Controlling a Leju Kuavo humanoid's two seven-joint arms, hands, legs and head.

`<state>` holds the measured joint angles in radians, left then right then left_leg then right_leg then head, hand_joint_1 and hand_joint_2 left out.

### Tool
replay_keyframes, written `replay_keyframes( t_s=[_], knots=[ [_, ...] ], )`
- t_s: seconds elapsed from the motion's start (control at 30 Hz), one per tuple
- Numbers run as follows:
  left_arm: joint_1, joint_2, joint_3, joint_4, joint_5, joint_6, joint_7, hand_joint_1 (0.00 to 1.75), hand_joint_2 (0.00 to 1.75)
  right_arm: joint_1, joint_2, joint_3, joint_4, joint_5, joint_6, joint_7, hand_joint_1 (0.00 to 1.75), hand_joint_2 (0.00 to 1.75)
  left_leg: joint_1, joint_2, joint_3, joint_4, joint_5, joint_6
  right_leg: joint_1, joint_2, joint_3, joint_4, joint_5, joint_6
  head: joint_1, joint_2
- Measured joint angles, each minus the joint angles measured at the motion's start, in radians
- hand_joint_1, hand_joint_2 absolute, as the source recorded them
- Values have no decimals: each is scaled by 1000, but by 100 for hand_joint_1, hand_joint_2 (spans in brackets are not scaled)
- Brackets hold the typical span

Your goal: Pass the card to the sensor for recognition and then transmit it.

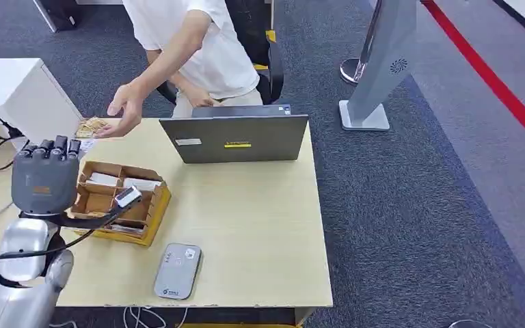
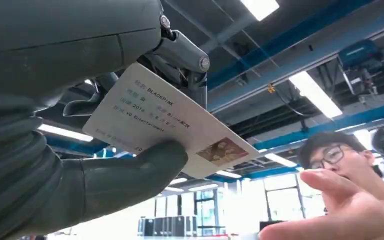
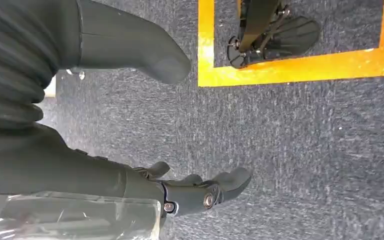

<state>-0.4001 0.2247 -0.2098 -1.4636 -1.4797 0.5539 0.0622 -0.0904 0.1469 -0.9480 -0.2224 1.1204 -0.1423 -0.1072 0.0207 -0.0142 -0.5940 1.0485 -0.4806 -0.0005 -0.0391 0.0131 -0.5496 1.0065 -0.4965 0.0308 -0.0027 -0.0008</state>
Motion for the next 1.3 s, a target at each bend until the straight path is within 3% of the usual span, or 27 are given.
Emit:
replay_keyframes(
  t_s=[0.4, 0.5, 0.67, 0.93, 0.97, 1.3],
  knots=[
    [-63, -7, 0, 108, -3, 14, 0, 175, 175, -2, 3, 10, 2, 0, 0, 1, 0, 175, 0, 0, -1, 0, 0, 0, 0, 1, -1, 0, 0, 0, 0, 0],
    [-77, -7, 0, 131, -47, 23, 21, 175, 175, -3, 3, 11, 3, 9, 5, 2, 0, 175, 0, 0, -1, 0, 0, 0, 0, 1, -1, 0, 0, 0, 0, 0],
    [-204, -2, -11, 331, -52, 126, 83, 175, 175, -9, 6, 32, 3, 29, 14, 20, 0, 175, 0, 0, -1, 0, 2, 0, 0, 0, -1, 0, 1, 0, 0, 0],
    [-274, -7, -57, 483, -52, 137, 103, 175, 175, -13, 11, 47, 5, 32, 16, 18, 0, 175, 0, 1, -1, 0, 3, 0, 0, 2, -1, 0, 2, 1, 0, 0],
    [-274, -9, -60, 490, -52, 137, 101, 0, 175, -13, 12, 49, 6, 32, 16, 16, 0, 175, 0, 2, -1, 0, 3, 0, 0, 3, -2, 0, 2, 1, 1, 0],
    [-268, -31, -61, 511, -50, 137, 46, 0, 175, -12, 12, 52, 8, 28, 15, 14, 0, 175, 0, 2, -3, 0, 2, 0, 0, 3, -3, 0, 2, 1, 0, 0]
  ],
)
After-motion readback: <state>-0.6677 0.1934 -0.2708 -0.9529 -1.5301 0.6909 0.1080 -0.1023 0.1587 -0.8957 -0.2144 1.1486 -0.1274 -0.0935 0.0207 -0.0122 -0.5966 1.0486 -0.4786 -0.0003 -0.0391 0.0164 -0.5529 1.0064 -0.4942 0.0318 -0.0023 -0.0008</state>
